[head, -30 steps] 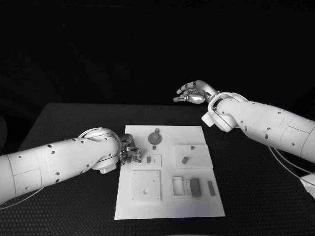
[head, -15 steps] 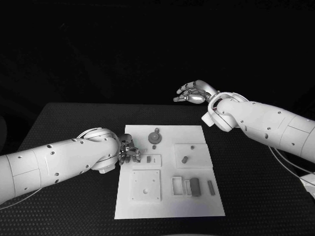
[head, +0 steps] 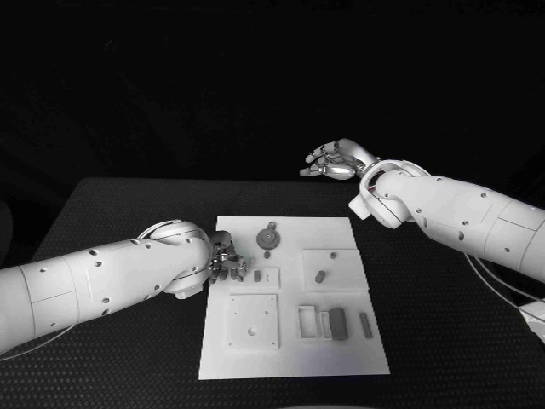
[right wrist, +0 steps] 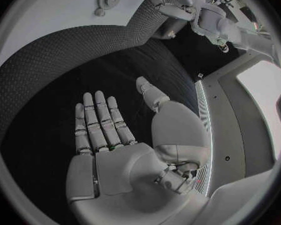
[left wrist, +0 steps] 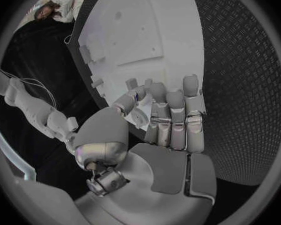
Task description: Assemble the parts on the task board
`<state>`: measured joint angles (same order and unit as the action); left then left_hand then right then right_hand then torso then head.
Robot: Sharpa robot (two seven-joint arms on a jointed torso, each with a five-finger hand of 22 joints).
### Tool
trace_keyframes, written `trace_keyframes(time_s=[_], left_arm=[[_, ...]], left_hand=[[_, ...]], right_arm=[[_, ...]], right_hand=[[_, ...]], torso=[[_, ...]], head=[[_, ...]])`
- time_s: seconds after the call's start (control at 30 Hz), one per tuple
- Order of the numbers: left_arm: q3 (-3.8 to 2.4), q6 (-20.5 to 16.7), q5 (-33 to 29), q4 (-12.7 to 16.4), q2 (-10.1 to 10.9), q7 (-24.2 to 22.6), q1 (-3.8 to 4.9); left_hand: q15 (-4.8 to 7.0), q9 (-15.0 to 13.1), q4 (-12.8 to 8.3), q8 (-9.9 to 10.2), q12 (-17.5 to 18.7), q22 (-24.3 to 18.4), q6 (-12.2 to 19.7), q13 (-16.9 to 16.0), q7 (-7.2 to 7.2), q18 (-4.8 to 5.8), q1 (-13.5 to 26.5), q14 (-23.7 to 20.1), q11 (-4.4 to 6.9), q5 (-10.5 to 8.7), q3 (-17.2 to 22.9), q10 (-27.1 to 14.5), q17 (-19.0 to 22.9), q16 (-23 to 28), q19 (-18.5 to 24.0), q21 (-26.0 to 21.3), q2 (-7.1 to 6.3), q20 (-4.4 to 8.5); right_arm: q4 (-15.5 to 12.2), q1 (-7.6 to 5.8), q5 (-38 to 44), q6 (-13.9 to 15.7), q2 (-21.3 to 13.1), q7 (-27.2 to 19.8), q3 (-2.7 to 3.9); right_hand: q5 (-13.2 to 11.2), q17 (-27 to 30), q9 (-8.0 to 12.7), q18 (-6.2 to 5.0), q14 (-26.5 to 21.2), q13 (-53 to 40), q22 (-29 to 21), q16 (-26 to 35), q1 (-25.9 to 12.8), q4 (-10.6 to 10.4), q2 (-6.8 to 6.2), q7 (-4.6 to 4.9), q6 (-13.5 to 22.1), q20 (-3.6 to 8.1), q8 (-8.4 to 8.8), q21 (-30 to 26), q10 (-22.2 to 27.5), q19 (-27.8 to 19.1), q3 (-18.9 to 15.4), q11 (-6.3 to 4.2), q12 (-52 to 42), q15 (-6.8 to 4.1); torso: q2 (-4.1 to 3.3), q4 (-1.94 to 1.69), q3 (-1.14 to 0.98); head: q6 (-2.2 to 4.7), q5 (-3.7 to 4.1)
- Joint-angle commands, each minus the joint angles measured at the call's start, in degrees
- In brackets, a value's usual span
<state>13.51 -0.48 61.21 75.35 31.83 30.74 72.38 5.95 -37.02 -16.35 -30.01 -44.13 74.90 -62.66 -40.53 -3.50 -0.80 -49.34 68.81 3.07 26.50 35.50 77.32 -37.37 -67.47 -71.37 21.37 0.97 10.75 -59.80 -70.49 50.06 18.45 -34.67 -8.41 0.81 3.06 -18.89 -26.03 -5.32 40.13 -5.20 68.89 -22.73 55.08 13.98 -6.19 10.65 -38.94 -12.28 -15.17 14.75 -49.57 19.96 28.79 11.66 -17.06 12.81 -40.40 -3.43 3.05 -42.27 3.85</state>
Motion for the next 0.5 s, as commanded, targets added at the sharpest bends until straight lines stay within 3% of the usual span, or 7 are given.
trace_keyframes(time_s=[0.03,0.3,0.5], left_arm=[[0.19,1.63,1.40,0.20,-0.69,0.55,-0.31],[0.19,2.75,2.41,0.18,-1.21,0.66,-0.31],[0.19,3.35,2.55,0.24,-1.42,0.70,-0.32]], left_hand=[[0.37,-0.92,-0.13,-1.11,-0.81,1.55,-3.41,-0.08,3.35,-0.99,-0.59,0.31,2.69,1.51,0.35,2.35,0.28,-0.91,-0.57,0.96,0.12,1.20],[0.51,-1.21,-0.12,-2.65,-2.51,1.52,-3.81,-0.07,3.77,-1.33,-0.62,0.60,3.00,4.07,0.43,2.84,0.97,-2.87,-0.54,3.19,-0.41,1.35],[0.55,-1.24,-0.10,-2.91,-2.83,1.51,-3.86,-0.03,3.84,-1.39,-0.65,0.66,3.08,4.50,0.44,2.90,1.14,-3.23,-0.52,3.63,-0.45,1.38]], right_arm=[[-0.03,0.02,0.07,-0.78,0.06,-0.49,0.03],[-0.02,0.02,0.07,-0.87,0.07,-0.47,0.03],[-0.10,0.02,0.07,-0.91,0.03,-0.45,0.03]], right_hand=[[-0.20,0.06,0.09,0.46,-0.18,0.09,0.11,0.28,0.33,-0.30,-0.04,3.45,0.31,-0.03,-0.24,-0.32,-0.26,-0.55,0.09,0.04,0.37,0.17],[-0.20,0.09,0.11,0.49,-0.25,0.15,0.19,0.34,0.33,-0.33,-0.08,3.45,0.31,-0.03,-0.26,-0.36,-0.30,-0.59,0.08,0.04,0.41,0.20],[-0.20,0.11,0.13,0.50,-0.28,0.20,0.25,0.36,0.29,-0.38,-0.08,3.45,0.32,-0.03,-0.27,-0.38,-0.33,-0.61,0.07,0.04,0.44,0.22]], torso=[[0.00,0.03,0.00],[0.04,0.00,-0.01],[0.04,-0.04,0.00]], head=[[-0.09,-0.06],[-0.13,-0.04],[-0.16,-0.02]])
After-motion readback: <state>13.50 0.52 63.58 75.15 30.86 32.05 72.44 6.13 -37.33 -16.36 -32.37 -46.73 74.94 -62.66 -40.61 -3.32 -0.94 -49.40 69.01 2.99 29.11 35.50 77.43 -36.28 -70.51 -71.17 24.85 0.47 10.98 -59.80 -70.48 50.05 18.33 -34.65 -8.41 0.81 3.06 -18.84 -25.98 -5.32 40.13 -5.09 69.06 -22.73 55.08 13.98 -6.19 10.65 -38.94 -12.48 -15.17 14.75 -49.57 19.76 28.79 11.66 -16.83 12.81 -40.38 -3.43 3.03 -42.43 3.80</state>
